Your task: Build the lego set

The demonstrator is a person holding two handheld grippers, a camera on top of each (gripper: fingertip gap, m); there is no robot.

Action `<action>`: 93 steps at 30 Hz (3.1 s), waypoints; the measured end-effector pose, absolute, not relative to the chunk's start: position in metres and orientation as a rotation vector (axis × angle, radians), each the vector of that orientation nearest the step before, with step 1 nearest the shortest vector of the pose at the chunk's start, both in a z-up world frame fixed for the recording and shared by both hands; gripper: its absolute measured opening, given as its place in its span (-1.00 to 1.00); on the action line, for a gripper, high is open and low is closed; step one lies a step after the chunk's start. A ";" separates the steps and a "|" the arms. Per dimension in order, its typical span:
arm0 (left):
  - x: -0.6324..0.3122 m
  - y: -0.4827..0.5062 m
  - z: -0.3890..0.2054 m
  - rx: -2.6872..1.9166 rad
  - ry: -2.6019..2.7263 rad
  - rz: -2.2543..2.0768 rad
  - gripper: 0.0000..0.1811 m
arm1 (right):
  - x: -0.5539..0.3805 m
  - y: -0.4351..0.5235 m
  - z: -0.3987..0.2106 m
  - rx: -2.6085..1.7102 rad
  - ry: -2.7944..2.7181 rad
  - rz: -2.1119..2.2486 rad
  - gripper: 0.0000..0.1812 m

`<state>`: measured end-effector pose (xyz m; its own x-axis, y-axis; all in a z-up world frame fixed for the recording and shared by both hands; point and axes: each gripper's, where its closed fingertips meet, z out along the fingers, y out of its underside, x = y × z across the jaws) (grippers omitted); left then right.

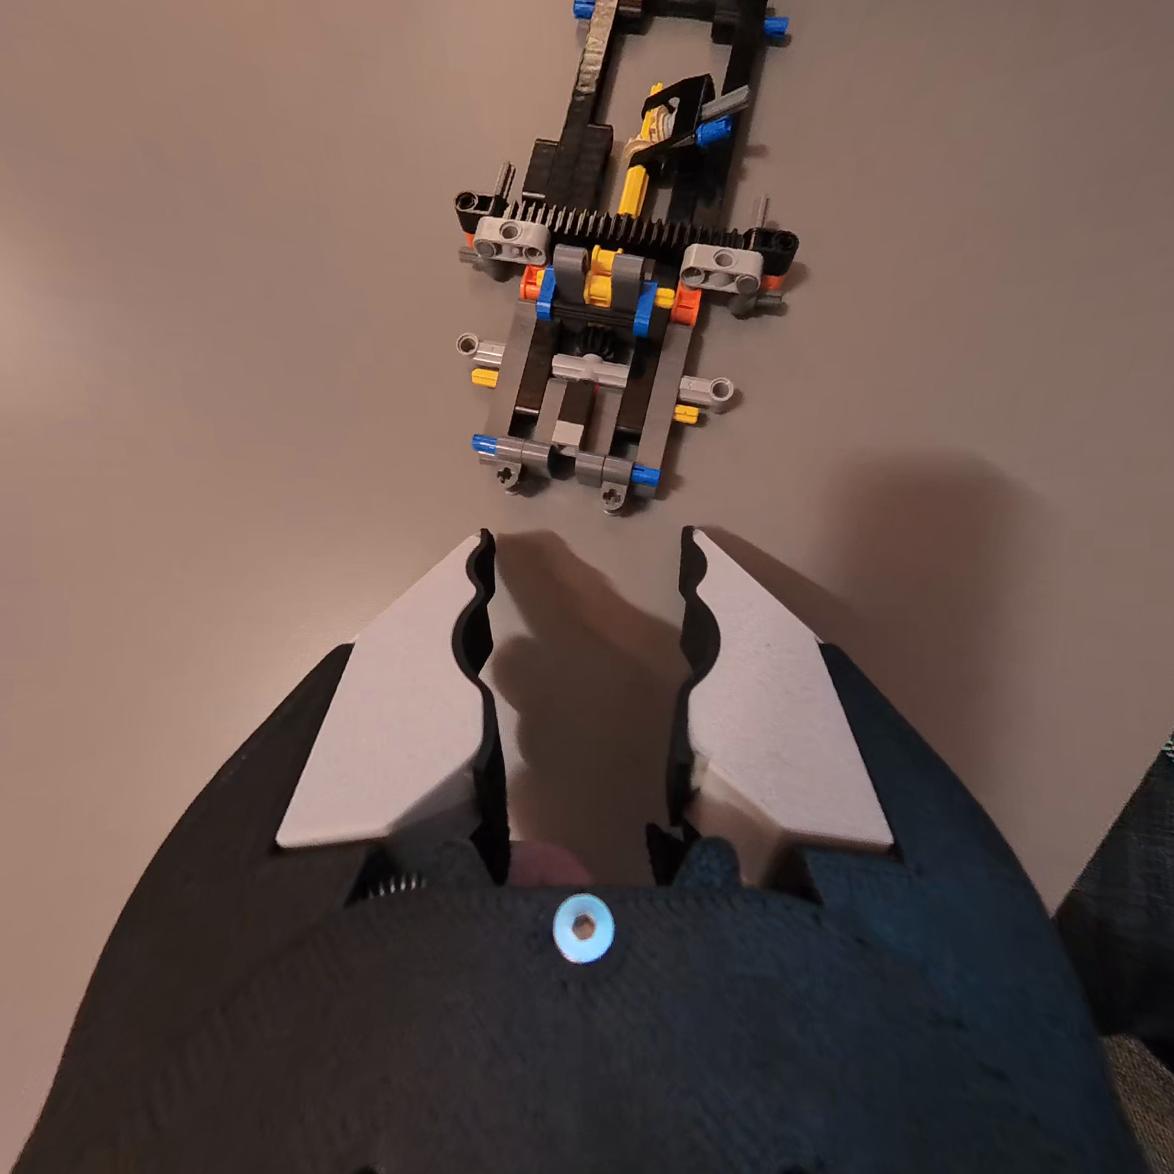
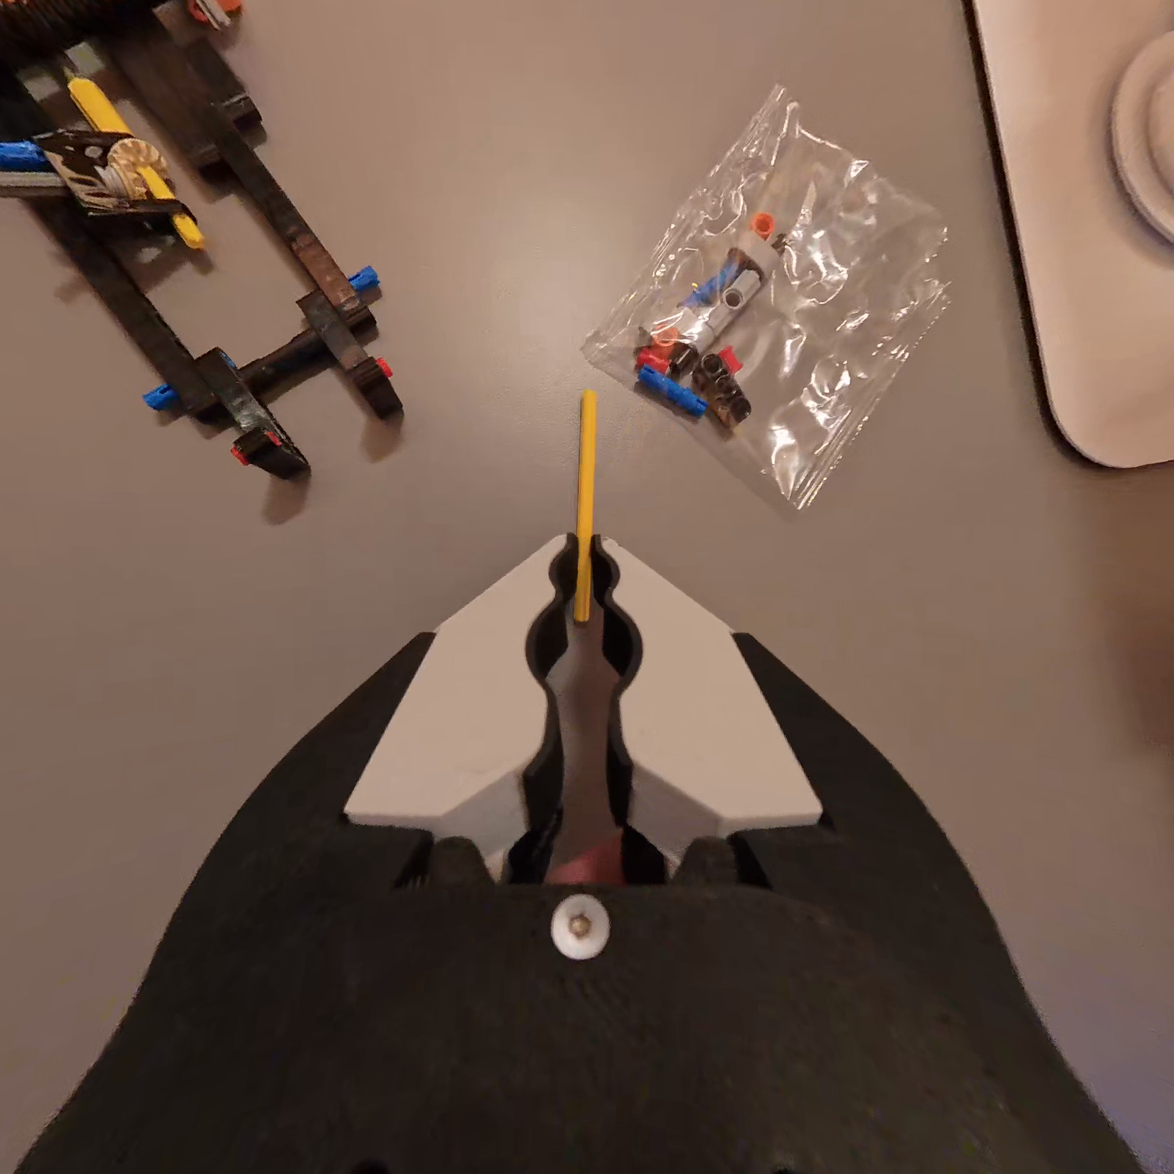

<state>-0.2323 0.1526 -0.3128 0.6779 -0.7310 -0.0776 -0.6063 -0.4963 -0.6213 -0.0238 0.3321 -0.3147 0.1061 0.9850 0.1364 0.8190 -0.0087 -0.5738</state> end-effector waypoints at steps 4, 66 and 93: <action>-0.231 0.150 -0.311 -2.253 1.024 -0.259 -0.39 | -0.016 0.317 -0.315 -1.842 -1.826 0.448 -0.99; -0.245 0.549 -0.139 -1.482 -0.171 -1.135 -0.54 | -0.043 0.561 -0.135 -1.438 -0.096 1.618 -0.48; -0.218 0.455 -0.139 -1.466 -0.137 -1.159 -0.57 | -0.019 0.486 -0.135 -1.414 -0.169 1.607 -0.44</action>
<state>-0.2181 0.4546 -0.1389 0.4962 -0.5158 0.6983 0.6649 -0.2914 -0.6877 -0.0192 0.4857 -0.1352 0.1251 0.7073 -0.6958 -0.5473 -0.5358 -0.6430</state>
